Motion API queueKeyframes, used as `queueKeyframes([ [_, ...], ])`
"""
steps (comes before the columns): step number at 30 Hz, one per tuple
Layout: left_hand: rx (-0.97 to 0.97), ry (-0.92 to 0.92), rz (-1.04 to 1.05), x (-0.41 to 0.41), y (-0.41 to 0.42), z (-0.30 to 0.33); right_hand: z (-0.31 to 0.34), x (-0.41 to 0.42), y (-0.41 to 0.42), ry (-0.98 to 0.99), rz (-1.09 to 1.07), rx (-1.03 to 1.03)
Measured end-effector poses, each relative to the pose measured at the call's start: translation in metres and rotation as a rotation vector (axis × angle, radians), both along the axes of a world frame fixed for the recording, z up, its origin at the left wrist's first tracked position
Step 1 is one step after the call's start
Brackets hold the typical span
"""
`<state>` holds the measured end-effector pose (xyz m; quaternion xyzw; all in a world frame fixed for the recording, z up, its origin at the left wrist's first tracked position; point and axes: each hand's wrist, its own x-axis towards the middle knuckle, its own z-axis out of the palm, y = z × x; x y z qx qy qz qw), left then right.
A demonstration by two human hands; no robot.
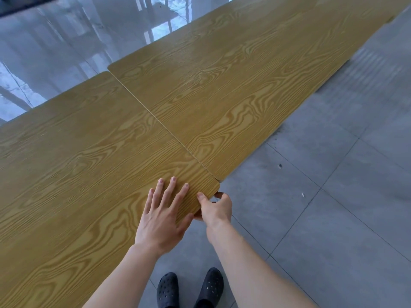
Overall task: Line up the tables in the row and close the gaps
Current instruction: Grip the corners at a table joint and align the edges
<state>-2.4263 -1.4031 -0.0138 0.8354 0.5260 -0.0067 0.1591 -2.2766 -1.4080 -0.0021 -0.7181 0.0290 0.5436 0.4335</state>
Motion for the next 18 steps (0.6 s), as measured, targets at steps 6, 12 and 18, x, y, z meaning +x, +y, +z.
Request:
queueKeyframes([
  [6,0.036,0.014,-0.012,-0.001,0.001,-0.004,0.003,0.004,0.003,0.017,-0.009,-0.026],
  [12,0.042,0.043,-0.031,-0.004,0.004,-0.01,0.004,0.0,0.007,-0.029,-0.011,-0.039],
  [18,0.03,0.018,0.011,0.0,0.0,-0.007,0.008,0.007,-0.001,-0.352,0.394,-0.068],
])
